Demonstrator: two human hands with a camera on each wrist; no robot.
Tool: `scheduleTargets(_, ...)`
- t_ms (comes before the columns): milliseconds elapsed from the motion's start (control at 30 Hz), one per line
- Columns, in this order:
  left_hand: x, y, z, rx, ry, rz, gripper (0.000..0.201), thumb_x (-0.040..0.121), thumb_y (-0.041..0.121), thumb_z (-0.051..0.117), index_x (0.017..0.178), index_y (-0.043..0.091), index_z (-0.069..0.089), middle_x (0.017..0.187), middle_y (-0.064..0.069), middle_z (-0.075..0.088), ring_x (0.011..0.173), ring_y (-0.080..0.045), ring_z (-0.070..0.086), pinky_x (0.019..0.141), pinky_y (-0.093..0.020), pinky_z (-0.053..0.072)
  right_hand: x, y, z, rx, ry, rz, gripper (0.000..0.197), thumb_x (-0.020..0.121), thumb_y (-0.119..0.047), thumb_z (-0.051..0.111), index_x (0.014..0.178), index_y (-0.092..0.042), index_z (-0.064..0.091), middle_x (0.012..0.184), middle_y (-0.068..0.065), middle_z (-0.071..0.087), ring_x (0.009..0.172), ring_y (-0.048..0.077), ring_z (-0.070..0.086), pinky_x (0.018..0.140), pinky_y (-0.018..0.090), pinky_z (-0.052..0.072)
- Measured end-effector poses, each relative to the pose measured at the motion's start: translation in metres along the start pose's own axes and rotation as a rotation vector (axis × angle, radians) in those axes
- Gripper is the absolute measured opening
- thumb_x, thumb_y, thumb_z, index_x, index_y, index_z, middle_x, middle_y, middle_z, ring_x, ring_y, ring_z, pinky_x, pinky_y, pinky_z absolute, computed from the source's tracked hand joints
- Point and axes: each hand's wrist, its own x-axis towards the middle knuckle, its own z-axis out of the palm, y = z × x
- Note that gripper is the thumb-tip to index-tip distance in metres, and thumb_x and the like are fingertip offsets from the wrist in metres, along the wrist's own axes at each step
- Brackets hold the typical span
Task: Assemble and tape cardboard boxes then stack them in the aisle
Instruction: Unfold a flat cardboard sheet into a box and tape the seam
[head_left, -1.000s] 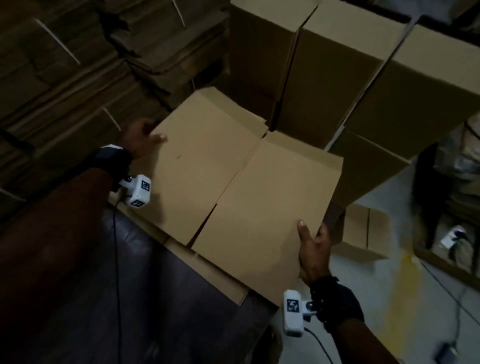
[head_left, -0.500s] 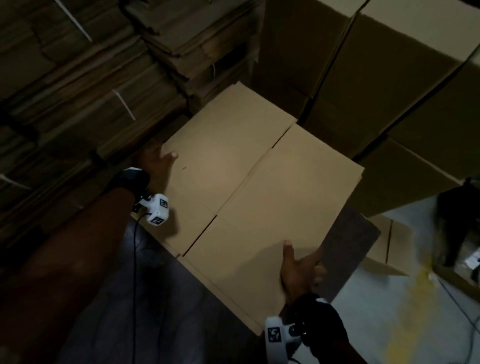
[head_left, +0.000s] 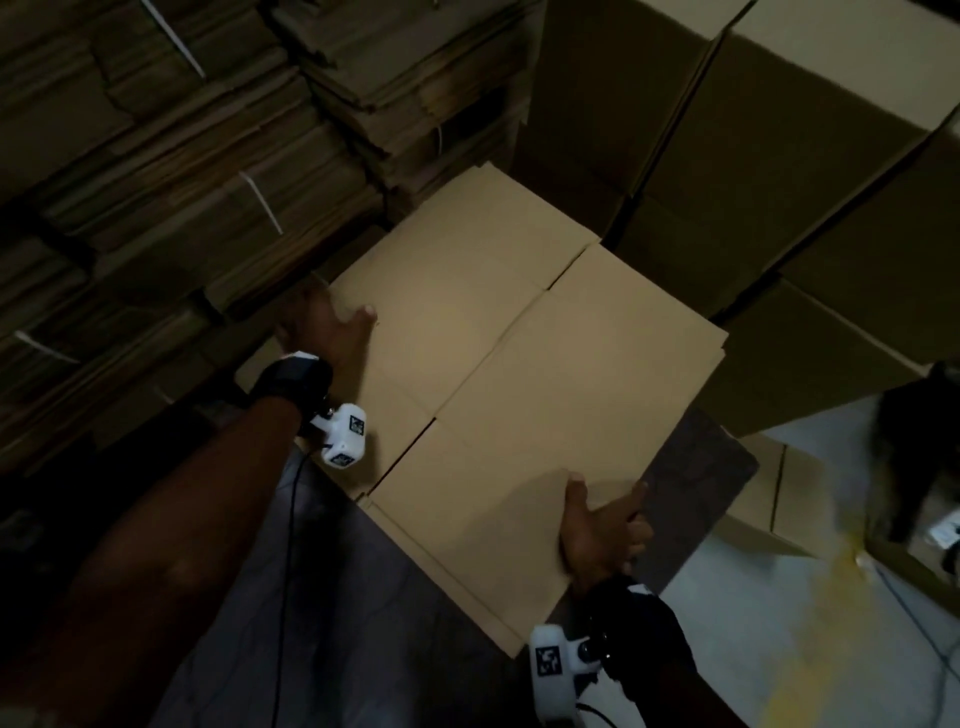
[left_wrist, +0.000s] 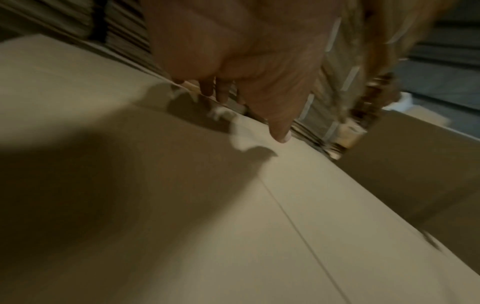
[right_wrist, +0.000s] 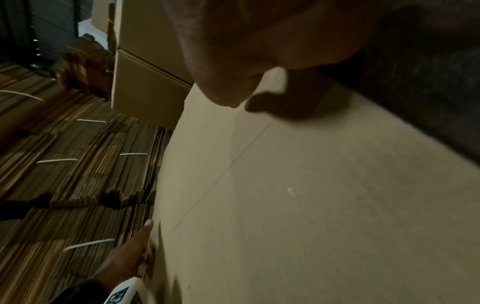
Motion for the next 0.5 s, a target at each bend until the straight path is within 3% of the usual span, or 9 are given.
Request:
scheduleTargets(100, -0.044, 0.019, 0.001, -0.007, -0.001, 0.122, 0.081, 0.083, 0.06, 0.068, 0.142, 0.009, 0.047, 0.144, -0.021, 0.049, 0.134, -0.04, 0.044, 0.11, -0.054, 0.036, -0.003, 0.005, -0.016, 0.01, 0.01, -0.1, 0.09, 0.093, -0.052, 0.064, 0.162, -0.025, 0.013, 0.151, 0.026, 0.027, 0.136, 0.047, 0.031, 0.111, 0.054, 0.028)
scheduleTargets(200, -0.102, 0.037, 0.009, -0.069, -0.01, 0.298, 0.062, 0.088, 0.044, 0.072, 0.136, 0.008, 0.055, 0.133, -0.019, 0.057, 0.122, -0.036, 0.052, 0.103, -0.046, 0.042, -0.001, 0.014, -0.033, 0.005, 0.0, -0.254, 0.082, 0.094, -0.048, 0.065, 0.159, -0.02, 0.024, 0.15, 0.023, 0.032, 0.137, 0.044, 0.035, 0.112, 0.051, 0.03)
scheduleTargets(367, -0.202, 0.076, 0.026, -0.156, -0.146, 0.436, 0.05, 0.092, 0.046, 0.066, 0.128, 0.011, 0.064, 0.125, -0.011, 0.064, 0.109, -0.025, 0.062, 0.089, -0.024, 0.043, 0.008, 0.033, -0.075, 0.029, 0.015, -0.512, 0.062, 0.096, -0.04, 0.065, 0.148, -0.013, 0.045, 0.144, 0.019, 0.047, 0.134, 0.038, 0.042, 0.11, 0.057, 0.036)
scheduleTargets(500, -0.268, 0.108, 0.051, -0.173, -0.214, 0.506, 0.057, 0.086, 0.062, 0.053, 0.117, 0.017, 0.07, 0.109, -0.001, 0.07, 0.096, -0.019, 0.066, 0.084, -0.031, 0.053, 0.03, 0.059, -0.118, -0.022, 0.037, -0.627, 0.05, 0.097, -0.046, 0.057, 0.135, -0.014, 0.055, 0.128, 0.016, 0.06, 0.118, 0.037, 0.055, 0.097, 0.056, 0.048)
